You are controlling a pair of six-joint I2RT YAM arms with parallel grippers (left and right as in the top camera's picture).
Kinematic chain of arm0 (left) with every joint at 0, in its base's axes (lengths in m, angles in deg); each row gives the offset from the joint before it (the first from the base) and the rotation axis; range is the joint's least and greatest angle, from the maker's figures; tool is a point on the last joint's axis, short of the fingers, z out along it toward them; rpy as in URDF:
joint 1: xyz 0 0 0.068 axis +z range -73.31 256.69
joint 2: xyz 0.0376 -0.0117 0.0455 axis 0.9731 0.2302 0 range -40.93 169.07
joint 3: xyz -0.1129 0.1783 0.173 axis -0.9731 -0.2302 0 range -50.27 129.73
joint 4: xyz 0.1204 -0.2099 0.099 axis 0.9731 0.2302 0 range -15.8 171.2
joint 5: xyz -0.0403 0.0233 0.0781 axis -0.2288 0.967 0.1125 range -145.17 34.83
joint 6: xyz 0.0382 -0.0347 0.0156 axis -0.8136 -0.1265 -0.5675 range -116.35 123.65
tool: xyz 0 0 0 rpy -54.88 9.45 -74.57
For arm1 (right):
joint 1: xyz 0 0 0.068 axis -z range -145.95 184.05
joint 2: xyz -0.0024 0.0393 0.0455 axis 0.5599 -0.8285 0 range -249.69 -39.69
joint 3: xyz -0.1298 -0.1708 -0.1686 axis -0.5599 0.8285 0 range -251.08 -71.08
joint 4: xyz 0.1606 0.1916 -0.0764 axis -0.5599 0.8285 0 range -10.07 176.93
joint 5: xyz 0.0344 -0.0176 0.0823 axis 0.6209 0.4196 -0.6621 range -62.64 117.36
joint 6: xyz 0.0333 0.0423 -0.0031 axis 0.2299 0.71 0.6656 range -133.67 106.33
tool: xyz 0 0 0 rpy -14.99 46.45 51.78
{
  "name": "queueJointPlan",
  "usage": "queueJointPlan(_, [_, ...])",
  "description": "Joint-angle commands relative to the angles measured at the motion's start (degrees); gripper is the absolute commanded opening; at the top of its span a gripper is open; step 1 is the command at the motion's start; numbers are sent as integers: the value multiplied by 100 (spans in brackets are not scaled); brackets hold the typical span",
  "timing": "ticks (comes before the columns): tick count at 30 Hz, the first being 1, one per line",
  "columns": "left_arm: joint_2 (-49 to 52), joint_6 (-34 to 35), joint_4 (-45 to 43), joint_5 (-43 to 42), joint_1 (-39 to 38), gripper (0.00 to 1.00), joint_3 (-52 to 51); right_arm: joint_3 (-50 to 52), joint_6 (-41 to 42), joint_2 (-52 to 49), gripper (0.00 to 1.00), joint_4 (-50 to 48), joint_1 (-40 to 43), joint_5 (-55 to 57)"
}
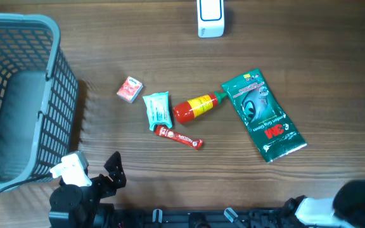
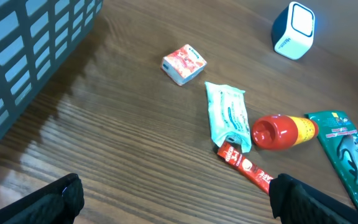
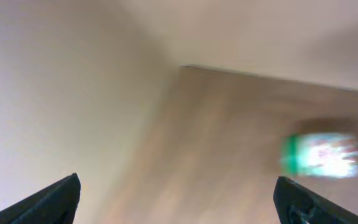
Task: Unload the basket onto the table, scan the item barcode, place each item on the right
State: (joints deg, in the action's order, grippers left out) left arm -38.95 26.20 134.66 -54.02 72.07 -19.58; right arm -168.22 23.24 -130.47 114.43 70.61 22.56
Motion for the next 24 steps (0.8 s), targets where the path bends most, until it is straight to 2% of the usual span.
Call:
queueJointPlan(1, [9,-114,-9,-24,35,100,-7,-13,-437,573,100,-94,-820,-1921])
queueJointPlan(4, [9,-114,-9,-24,35,100,-7,-13,-1305,828,100,173,-1939,-1921])
queueJointPlan(6, [9,-114,-9,-24,35,100,-7,-11,-1082,772,100,756,-2826,-1847])
queueJointPlan(9, [9,-114,-9,-24,35,100,-7,7,643,461,100,2127,-3923,-1119])
queueJointPlan(10, [9,-114,-9,-24,35,100,-7,15,1513,238,100,2575,-4308,-973])
queueJointPlan(12, [9,-114,-9,-24,35,100,-7,15,2476,-175,100,3010,-4819,-1051])
queueJointPlan(17, [9,-114,-9,-24,35,100,-7,15,2612,-1434,100,2955,-5821,-1353])
queueJointPlan(19, [9,-114,-9,-24,35,100,-7,13,3506,-2087,100,3029,-6234,-1416])
queueJointPlan(24, [9,-114,-9,-24,35,100,-7,13,4131,-3021,100,2988,-6776,-1818])
